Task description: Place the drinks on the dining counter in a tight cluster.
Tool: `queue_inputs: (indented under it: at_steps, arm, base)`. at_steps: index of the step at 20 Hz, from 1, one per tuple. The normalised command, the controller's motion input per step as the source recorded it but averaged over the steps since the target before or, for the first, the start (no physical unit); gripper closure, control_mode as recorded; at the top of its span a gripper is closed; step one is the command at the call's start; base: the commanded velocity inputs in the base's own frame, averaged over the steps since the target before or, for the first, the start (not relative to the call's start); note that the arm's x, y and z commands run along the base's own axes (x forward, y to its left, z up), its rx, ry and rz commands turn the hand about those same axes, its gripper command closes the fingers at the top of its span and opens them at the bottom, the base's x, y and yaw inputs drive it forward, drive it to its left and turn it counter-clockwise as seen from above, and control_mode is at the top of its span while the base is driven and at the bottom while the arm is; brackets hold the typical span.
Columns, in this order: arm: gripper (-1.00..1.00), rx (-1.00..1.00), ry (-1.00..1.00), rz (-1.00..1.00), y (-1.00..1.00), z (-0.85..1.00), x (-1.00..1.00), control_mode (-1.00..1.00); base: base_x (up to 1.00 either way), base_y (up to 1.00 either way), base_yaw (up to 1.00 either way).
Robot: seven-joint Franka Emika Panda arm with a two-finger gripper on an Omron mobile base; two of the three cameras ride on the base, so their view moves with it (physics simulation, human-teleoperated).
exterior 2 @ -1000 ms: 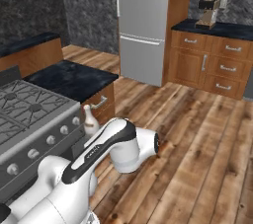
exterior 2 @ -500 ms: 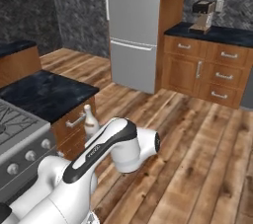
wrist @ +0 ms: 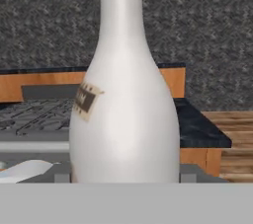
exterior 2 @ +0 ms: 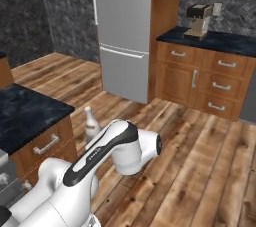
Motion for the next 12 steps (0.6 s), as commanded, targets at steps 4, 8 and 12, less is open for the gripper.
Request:
queue_inputs:
  at_steps: [4,8,12]
  arm:
    - [1.00,0.00,0.00,0.00,0.00,0.00,0.00,1.00]
    - [1.00,0.00,0.00,0.00,0.00,0.00,0.00,1.00]
    - [1.00,0.00,0.00,0.00,0.00,0.00,0.00,1.00]
  base:
    - [0.75,-0.27,0.00]
    - [0.79,-0.27,0.00]
    - [0.82,-0.22,0.02]
